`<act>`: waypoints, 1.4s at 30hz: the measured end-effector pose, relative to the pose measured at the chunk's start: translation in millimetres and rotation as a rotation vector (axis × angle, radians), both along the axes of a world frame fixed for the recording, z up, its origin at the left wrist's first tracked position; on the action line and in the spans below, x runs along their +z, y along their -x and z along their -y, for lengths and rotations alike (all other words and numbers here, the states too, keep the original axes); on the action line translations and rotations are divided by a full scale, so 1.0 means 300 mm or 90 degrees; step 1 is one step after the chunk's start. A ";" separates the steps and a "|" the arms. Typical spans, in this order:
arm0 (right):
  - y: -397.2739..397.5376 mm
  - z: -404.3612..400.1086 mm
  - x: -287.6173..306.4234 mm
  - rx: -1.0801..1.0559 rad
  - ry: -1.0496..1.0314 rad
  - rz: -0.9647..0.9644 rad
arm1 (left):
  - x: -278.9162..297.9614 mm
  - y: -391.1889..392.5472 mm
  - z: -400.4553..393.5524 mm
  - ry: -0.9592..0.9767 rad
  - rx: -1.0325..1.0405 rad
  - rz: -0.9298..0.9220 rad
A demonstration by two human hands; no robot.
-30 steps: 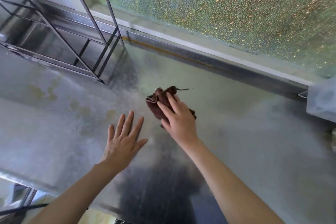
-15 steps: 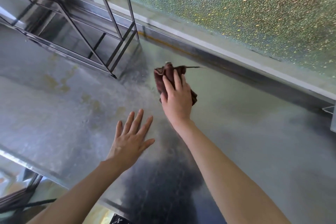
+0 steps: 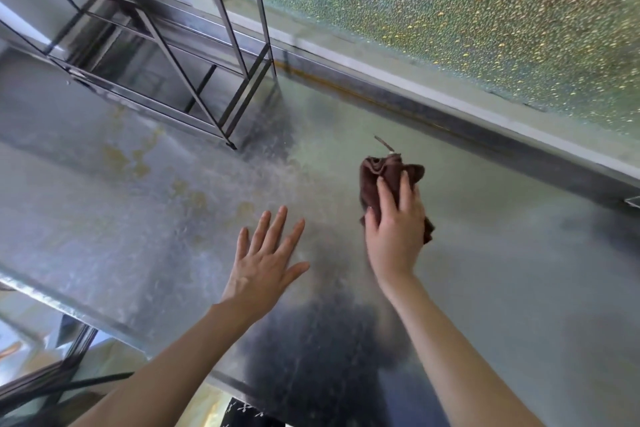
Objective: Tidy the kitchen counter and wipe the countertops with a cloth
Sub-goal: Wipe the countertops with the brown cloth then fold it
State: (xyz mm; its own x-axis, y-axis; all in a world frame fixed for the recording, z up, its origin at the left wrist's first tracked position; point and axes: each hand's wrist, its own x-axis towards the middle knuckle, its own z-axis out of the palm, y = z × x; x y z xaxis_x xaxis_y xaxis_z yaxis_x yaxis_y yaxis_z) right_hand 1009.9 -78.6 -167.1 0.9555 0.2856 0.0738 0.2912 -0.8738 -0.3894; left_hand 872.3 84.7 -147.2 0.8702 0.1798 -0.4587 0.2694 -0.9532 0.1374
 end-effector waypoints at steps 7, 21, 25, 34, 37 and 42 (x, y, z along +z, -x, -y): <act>0.180 -0.022 0.109 0.070 -0.208 -0.252 | 0.096 -0.066 0.059 0.254 0.281 0.139; -0.102 -0.036 0.155 -0.040 -0.276 -0.569 | 0.173 -0.342 0.117 0.649 0.717 0.085; -0.101 -0.017 0.167 0.085 -0.200 -0.541 | 0.167 -0.302 0.071 0.654 0.612 0.087; -0.069 0.008 0.268 0.129 -0.377 -0.632 | 0.246 -0.232 0.044 0.678 0.505 0.191; -0.058 0.014 0.281 0.134 -0.364 -0.613 | 0.265 -0.207 0.015 0.600 0.503 0.244; -0.021 0.005 0.321 0.130 -0.378 -0.549 | 0.314 -0.166 -0.050 0.707 0.515 0.153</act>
State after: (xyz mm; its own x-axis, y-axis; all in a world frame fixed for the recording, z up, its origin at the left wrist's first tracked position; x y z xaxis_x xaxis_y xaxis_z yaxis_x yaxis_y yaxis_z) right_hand 1016.3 -80.2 -70.7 0.6895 0.5873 -0.4238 -0.1659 -0.4416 -0.8818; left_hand 922.2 99.9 -53.1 0.7779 0.3087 -0.5473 0.5488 0.0905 0.8311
